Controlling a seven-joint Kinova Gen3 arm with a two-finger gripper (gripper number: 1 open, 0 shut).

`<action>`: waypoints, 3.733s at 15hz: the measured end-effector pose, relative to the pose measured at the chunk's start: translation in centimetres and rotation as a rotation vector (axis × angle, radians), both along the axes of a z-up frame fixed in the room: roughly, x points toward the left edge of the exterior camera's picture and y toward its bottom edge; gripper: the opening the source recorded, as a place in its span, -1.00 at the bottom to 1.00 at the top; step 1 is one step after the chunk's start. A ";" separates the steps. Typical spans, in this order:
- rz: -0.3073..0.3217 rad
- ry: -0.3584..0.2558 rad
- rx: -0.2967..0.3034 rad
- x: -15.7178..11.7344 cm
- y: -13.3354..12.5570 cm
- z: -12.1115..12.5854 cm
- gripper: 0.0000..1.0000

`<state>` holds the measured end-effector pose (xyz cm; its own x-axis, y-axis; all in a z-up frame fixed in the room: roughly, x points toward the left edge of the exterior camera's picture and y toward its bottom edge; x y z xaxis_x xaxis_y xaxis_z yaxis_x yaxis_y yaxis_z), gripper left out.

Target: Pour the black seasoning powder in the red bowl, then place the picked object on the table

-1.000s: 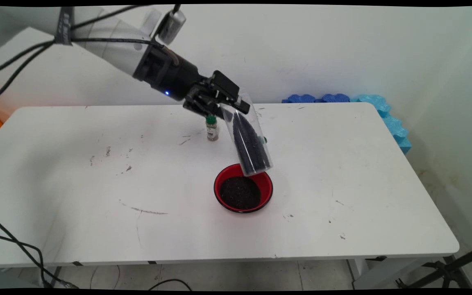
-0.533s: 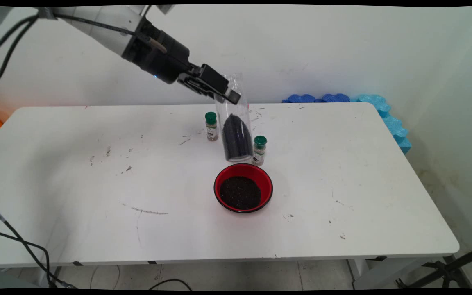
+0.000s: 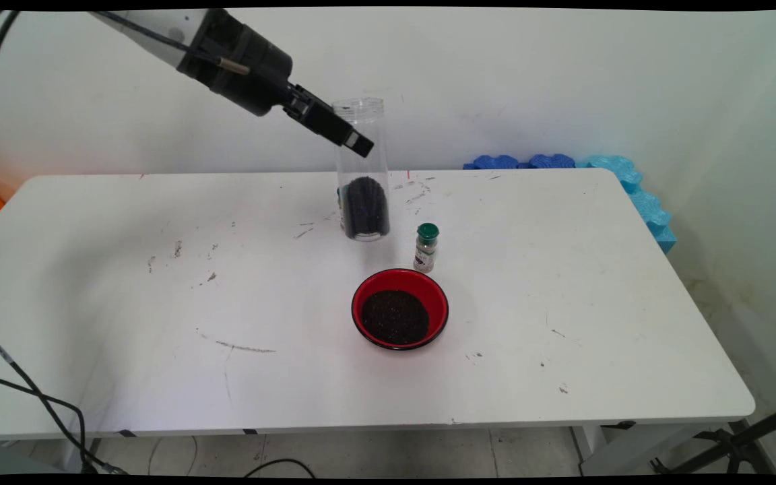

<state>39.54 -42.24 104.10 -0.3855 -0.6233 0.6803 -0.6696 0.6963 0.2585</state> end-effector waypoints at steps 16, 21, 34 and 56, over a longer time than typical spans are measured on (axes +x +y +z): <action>-0.170 -0.185 -0.288 2.3 3.6 -1.6 -1.00; -0.164 -0.198 -0.304 2.8 4.0 -2.4 -1.00; -0.047 -0.183 -0.291 4.7 4.7 -7.7 -1.00; 0.045 -0.120 -0.230 2.9 4.9 -17.6 -1.00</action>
<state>42.49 -37.37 86.49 -0.4474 -0.4760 0.7571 -0.7175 0.6964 0.0139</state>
